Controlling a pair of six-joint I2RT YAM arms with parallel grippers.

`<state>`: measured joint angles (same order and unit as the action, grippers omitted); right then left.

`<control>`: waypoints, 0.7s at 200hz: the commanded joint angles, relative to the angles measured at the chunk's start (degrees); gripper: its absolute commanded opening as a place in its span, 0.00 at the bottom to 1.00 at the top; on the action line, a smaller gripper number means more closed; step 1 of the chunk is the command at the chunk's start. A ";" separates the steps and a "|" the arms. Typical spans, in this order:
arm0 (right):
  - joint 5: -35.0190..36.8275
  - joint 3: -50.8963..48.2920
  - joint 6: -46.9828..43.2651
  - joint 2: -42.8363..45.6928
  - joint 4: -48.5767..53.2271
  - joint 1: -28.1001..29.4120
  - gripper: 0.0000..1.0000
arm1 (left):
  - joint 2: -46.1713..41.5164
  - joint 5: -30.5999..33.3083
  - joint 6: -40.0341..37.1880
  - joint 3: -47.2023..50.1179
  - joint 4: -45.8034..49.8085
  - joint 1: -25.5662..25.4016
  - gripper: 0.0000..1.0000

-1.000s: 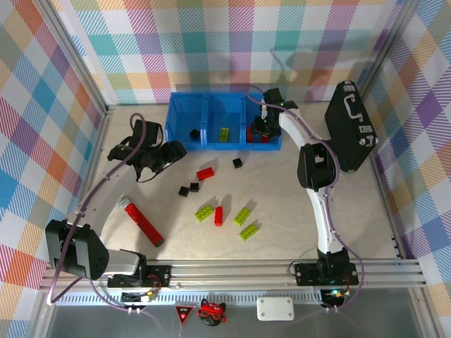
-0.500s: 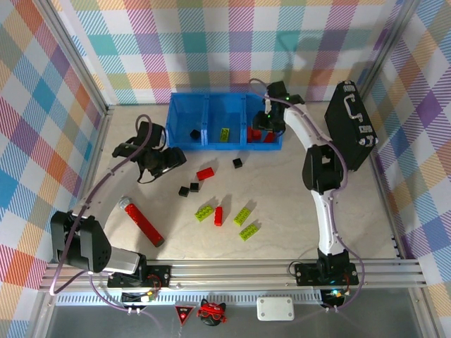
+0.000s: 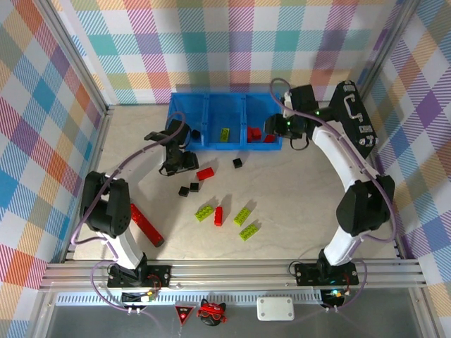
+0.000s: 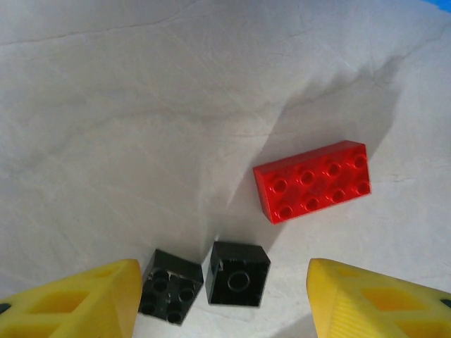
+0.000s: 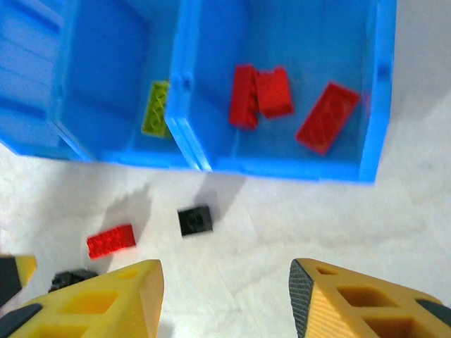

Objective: Sort the legos into containers by color
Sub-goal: Pick up the lego from the center of the table.

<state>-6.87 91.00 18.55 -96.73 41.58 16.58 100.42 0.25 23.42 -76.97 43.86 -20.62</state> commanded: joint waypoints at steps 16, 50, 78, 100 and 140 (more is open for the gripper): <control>-4.78 -7.46 2.91 4.35 -2.63 0.38 0.52 | 4.63 3.87 -3.89 -1.90 2.96 -1.09 0.62; -6.67 -10.88 1.42 8.31 -2.56 0.41 0.52 | 6.26 1.00 -1.60 -3.20 2.42 -1.53 0.61; -6.20 -14.92 0.00 9.97 -2.92 0.46 0.52 | 6.68 -0.04 -1.03 -3.00 1.99 -3.48 0.61; -6.87 -17.47 0.73 10.61 -3.44 0.77 0.52 | 7.46 0.29 -1.42 -2.68 2.51 -4.85 0.61; -6.54 -17.58 2.55 11.15 -2.30 1.63 0.52 | 8.25 3.25 -2.77 -0.64 2.42 -5.48 0.61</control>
<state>-12.53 73.01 20.18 -86.63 39.18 17.45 107.63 1.41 21.56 -78.78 44.93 -25.89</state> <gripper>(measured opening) 0.520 0.610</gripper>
